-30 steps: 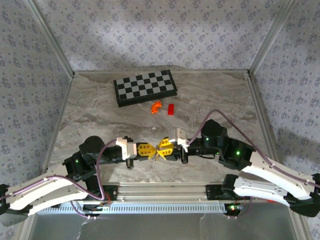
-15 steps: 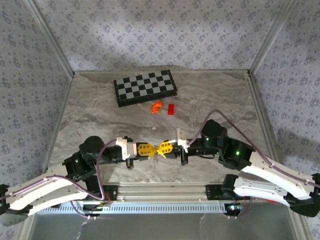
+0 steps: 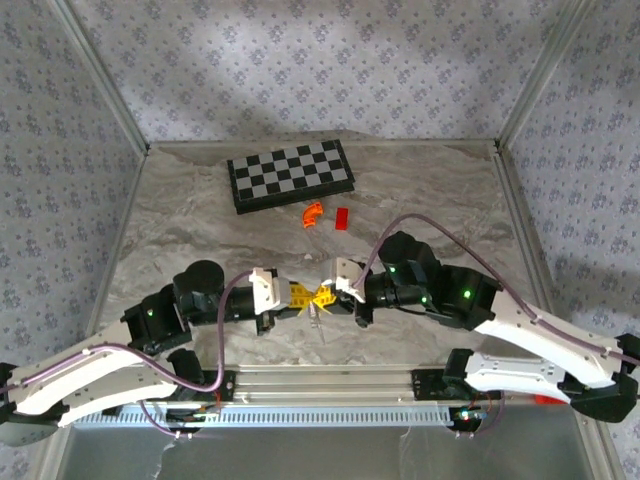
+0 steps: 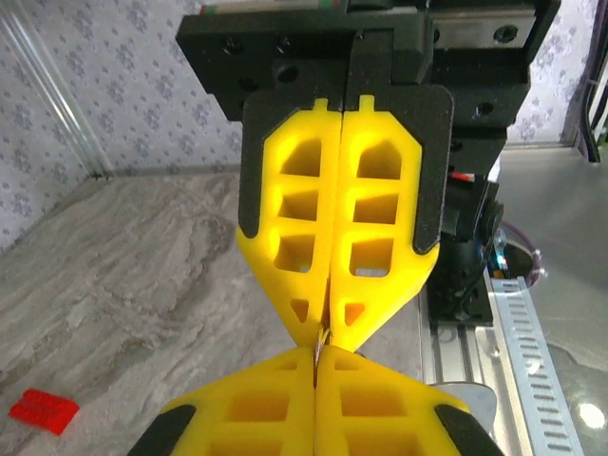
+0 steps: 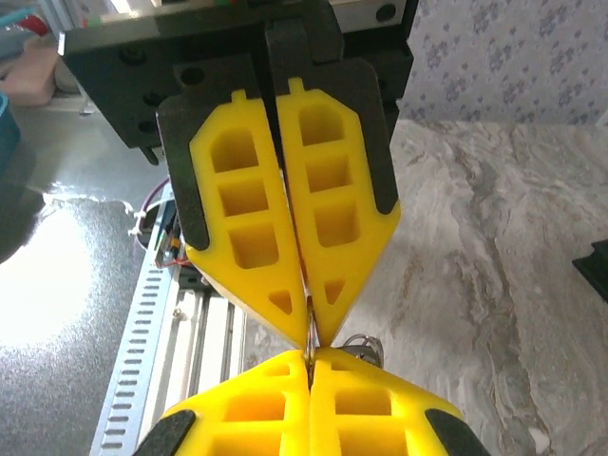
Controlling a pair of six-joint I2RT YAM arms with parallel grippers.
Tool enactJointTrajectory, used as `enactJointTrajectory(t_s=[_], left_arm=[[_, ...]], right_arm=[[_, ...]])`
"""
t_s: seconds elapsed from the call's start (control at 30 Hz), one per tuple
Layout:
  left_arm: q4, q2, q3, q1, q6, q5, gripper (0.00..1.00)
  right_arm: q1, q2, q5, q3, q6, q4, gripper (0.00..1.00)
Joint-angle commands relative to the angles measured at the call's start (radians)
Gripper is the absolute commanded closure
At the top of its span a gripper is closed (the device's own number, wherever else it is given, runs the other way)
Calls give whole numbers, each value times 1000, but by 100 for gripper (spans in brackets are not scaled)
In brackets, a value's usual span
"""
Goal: Put the keys on the keyring
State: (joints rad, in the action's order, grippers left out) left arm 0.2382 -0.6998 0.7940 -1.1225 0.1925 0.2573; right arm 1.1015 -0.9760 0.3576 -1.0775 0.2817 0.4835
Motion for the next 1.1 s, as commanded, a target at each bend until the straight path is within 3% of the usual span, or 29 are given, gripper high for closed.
enactJointTrajectory(t_s=[0.0, 0.3, 0.43, 0.57, 0.87, 0.93, 1.07], left_arm=[[2, 1, 31, -7, 20, -21, 98], [-177, 57, -45, -7, 2, 5, 100], [-325, 84, -94, -6, -11, 55, 100], [-400, 81, -110, -7, -28, 107, 100], [-537, 94, -157, -7, -108, 170, 100], [-530, 95, -158, -7, -108, 168, 100], [-486, 93, -148, -7, -95, 154, 100]], right_arm=[[16, -8, 9, -43, 26, 23, 100], [29, 7, -29, -10, 21, -36, 100], [29, 27, -33, 17, 2, -108, 85], [28, 54, -26, 44, -13, -156, 83], [18, 102, 3, 97, -34, -220, 93], [17, 103, 11, 99, -32, -224, 99], [17, 105, 23, 97, -26, -220, 100]])
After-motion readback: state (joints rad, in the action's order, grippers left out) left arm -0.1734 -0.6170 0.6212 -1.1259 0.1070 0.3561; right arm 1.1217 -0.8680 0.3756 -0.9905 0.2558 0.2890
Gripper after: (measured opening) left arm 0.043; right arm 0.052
